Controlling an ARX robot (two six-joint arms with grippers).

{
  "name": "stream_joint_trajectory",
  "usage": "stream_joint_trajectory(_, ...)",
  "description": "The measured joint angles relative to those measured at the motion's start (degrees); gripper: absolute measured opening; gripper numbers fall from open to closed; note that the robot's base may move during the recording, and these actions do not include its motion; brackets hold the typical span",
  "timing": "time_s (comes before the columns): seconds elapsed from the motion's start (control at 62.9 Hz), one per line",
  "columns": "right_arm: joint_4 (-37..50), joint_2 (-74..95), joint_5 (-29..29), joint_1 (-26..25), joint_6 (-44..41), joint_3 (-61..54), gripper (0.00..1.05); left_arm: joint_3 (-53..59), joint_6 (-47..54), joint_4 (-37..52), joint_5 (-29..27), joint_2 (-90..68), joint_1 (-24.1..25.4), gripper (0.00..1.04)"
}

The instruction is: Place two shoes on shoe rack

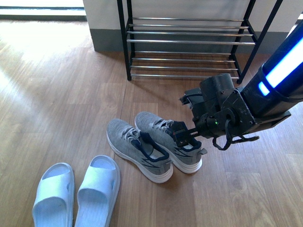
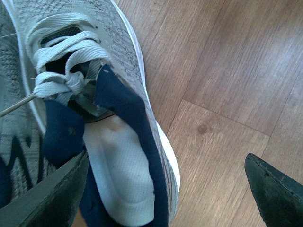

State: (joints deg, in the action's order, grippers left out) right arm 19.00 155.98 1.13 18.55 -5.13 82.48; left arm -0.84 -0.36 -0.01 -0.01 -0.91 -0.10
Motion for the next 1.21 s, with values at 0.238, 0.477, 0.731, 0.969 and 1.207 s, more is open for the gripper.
stream_joint_trajectory(0.238, -2.7, 4.8, -1.0, -1.9, -3.5, 5.9, 0.96, 0.0, 0.0, 0.0, 0.0, 0.0, 0.0, 0.95)
stream_joint_trajectory(0.477, -4.8, 9.6, -2.3, -2.6, -5.0, 11.2, 0.96, 0.0, 0.0, 0.0, 0.0, 0.0, 0.0, 0.95)
stream_joint_trajectory(0.731, -4.5, 10.1, -4.1, -2.8, -5.4, 11.7, 0.5, 0.0, 0.0, 0.0, 0.0, 0.0, 0.0, 0.95)
stream_joint_trajectory(0.969, -3.6, 9.7, -5.8, -2.1, -5.5, 10.2, 0.01, 0.0, 0.0, 0.0, 0.0, 0.0, 0.0, 0.95)
stream_joint_trajectory(1.207, 3.9, 4.5, -5.0, -2.1, -2.6, -0.4, 0.01, 0.0, 0.0, 0.0, 0.0, 0.0, 0.0, 0.95)
